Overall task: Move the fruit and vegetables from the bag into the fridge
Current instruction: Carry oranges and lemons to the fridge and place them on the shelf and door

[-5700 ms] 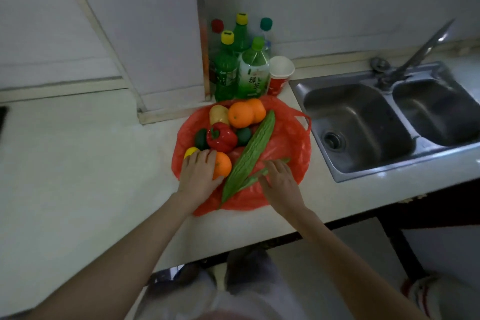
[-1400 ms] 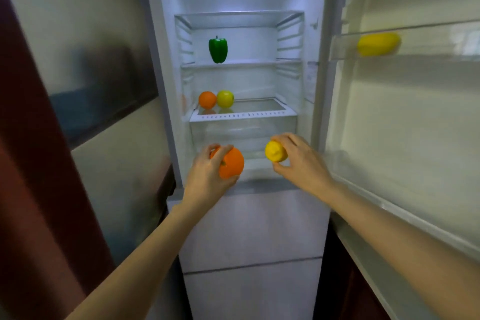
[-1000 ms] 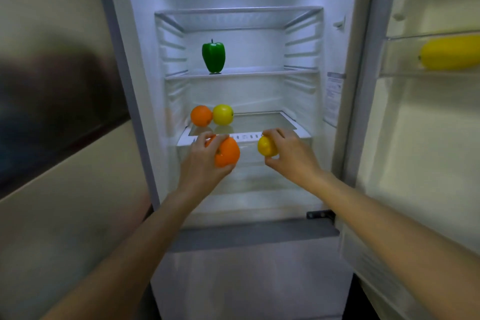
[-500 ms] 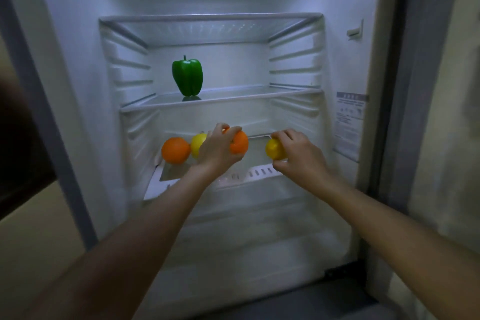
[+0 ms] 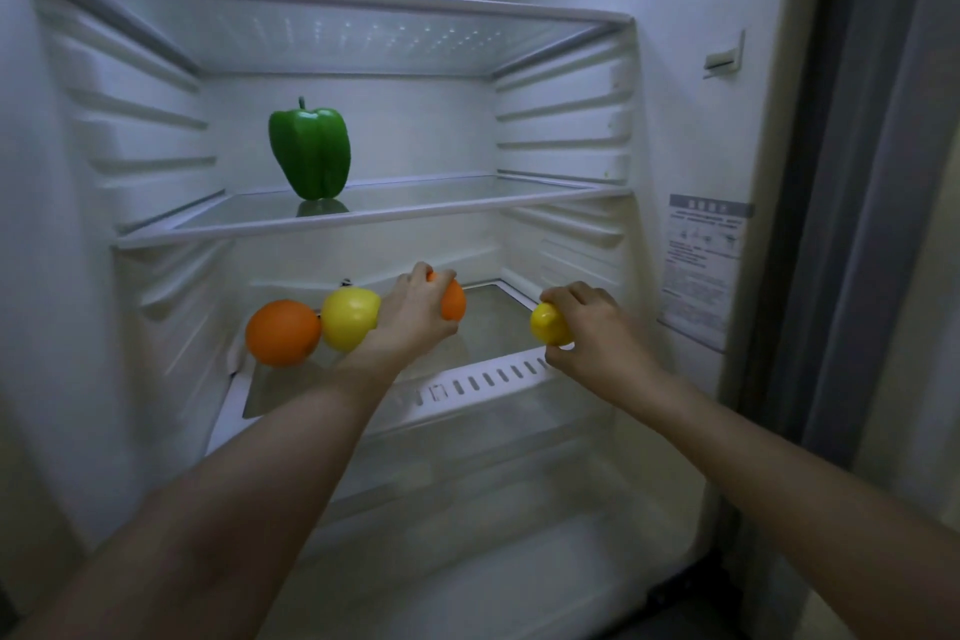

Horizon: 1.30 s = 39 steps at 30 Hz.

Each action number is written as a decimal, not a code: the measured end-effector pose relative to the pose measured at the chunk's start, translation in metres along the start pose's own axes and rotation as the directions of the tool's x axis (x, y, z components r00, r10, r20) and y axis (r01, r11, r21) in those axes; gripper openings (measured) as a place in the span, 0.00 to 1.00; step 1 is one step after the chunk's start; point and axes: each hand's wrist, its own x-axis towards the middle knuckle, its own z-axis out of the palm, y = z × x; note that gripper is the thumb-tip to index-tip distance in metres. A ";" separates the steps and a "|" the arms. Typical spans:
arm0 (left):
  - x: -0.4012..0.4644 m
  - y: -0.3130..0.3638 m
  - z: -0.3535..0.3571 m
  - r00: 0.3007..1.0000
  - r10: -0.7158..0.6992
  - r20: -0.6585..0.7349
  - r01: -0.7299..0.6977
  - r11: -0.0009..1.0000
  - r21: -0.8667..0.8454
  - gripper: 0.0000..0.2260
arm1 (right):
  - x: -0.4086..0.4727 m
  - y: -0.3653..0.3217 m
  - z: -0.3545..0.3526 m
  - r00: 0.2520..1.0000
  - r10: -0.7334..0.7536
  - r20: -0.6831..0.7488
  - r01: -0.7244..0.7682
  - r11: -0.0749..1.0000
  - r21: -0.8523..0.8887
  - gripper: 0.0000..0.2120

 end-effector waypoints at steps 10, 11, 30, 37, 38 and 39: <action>0.008 0.006 0.015 0.999 0.019 -0.026 -0.017 0.997 0.074 0.30 | -0.010 -0.005 -0.003 1.000 -0.014 0.004 0.015 0.998 -0.067 0.27; 0.007 0.007 0.015 0.999 0.033 -0.035 -0.030 0.996 0.084 0.29 | -0.012 -0.006 -0.004 1.000 -0.013 0.001 0.013 0.998 -0.067 0.27; -0.081 0.066 -0.050 0.996 0.036 -0.077 -0.027 0.993 0.116 0.26 | -0.096 -0.016 -0.098 0.992 -0.108 -0.072 0.104 0.993 -0.057 0.25; -0.164 0.123 -0.078 0.995 0.006 -0.099 0.005 0.994 0.110 0.24 | -0.168 -0.017 -0.162 0.984 -0.164 -0.076 0.159 0.985 -0.067 0.23; -0.177 0.132 -0.082 0.995 0.003 -0.101 0.007 0.995 0.100 0.24 | -0.177 -0.017 -0.171 0.981 -0.175 -0.083 0.170 0.983 -0.063 0.23; -0.190 0.142 -0.086 0.995 0.006 -0.102 0.004 0.995 0.095 0.24 | -0.187 -0.018 -0.180 0.978 -0.187 -0.090 0.182 0.981 -0.061 0.23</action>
